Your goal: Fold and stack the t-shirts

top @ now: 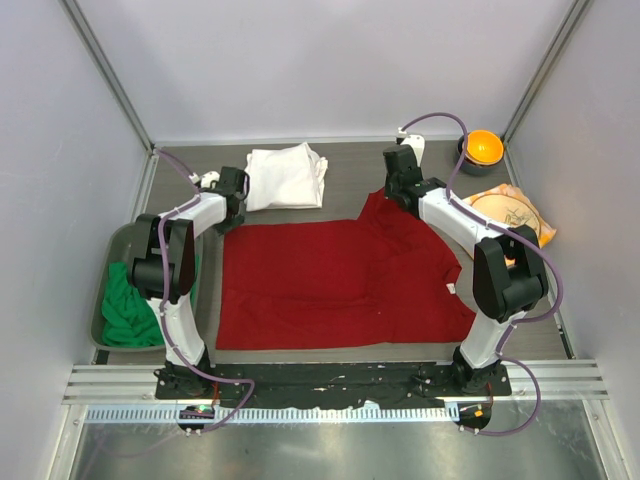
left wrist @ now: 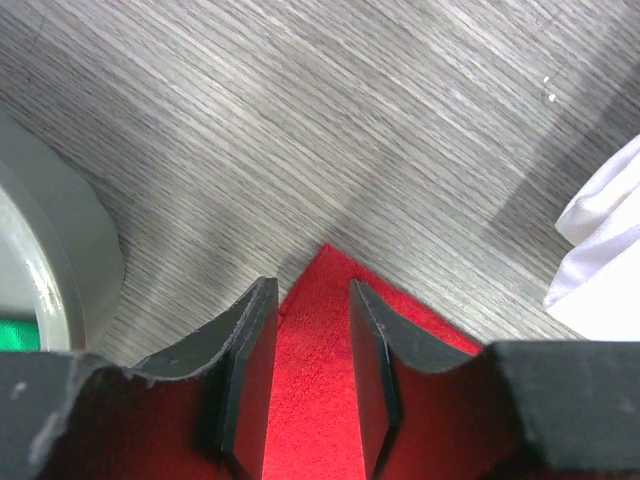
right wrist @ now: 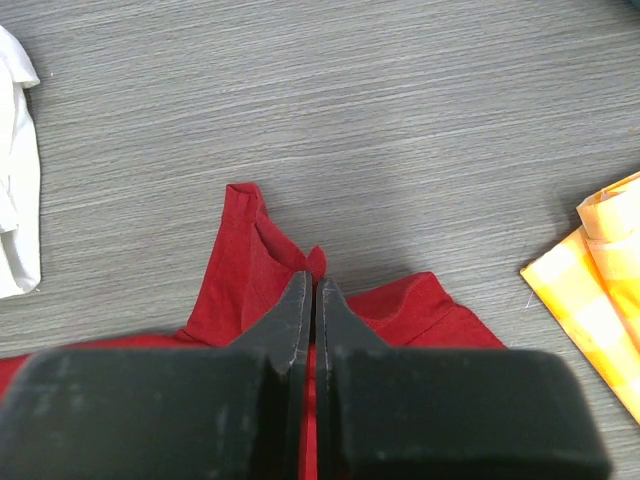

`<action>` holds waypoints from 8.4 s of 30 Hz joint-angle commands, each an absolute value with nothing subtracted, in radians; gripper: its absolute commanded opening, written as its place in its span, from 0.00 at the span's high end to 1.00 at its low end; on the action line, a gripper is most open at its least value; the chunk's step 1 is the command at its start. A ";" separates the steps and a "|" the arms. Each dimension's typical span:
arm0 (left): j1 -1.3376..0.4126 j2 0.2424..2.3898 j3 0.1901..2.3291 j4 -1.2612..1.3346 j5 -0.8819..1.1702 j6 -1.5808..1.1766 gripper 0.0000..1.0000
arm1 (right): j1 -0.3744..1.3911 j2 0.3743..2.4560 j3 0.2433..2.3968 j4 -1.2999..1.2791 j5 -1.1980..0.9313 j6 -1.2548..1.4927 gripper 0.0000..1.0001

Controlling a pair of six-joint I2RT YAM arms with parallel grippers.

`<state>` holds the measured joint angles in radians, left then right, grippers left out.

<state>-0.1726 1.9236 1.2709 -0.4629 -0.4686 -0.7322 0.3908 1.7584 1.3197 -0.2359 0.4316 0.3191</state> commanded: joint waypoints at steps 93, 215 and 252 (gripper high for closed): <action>-0.376 0.744 0.607 -0.839 -0.357 -1.132 0.00 | 0.423 0.756 0.959 -1.181 0.486 0.825 0.15; -0.380 1.161 0.730 -0.465 -0.177 -0.974 0.01 | 0.950 1.100 0.951 -0.927 0.753 0.873 0.02; -0.476 1.189 0.747 -0.373 -0.008 -0.913 0.02 | 0.719 1.169 0.719 -0.929 0.511 0.978 0.00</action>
